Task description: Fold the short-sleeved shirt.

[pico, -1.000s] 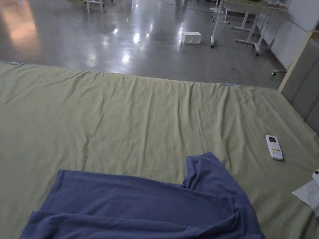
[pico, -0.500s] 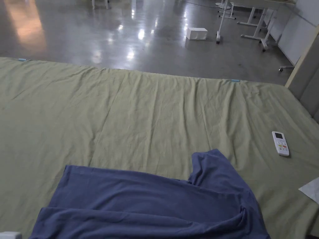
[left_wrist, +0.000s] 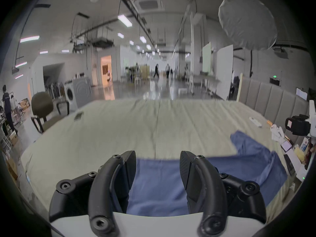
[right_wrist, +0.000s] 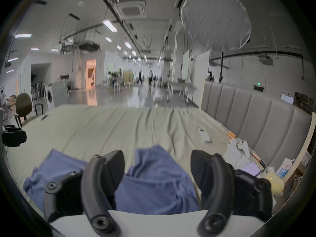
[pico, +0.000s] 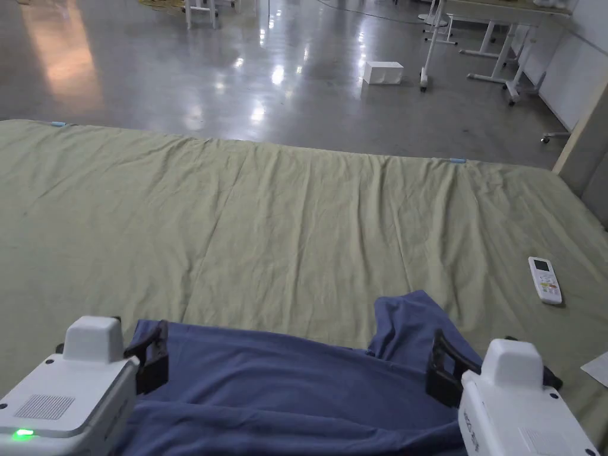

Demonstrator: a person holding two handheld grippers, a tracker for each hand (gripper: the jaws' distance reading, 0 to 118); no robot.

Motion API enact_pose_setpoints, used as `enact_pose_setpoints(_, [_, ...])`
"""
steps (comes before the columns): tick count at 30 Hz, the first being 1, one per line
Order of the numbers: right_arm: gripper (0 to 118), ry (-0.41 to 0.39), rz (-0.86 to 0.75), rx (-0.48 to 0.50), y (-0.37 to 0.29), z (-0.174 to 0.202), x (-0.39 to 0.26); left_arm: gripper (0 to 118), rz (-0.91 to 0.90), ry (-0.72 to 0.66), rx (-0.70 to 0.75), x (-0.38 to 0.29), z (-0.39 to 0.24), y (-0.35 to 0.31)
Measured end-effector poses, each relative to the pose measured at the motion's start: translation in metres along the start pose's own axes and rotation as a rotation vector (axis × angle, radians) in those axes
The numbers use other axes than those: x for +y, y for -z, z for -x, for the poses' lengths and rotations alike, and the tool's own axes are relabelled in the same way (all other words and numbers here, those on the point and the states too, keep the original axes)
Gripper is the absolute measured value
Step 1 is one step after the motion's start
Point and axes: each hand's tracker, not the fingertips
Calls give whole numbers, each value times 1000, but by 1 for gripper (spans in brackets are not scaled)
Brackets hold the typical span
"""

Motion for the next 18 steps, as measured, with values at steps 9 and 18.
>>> enact_pose_setpoints(9, [2, -26, -244, -32, -10, 25, 22, 7, -155, 51, 33, 28, -29, -14])
enact_pose_setpoints(18, [0, -51, -231, 7, -2, 36, 27, 2, -106, 3, 39, 26, -9, -9])
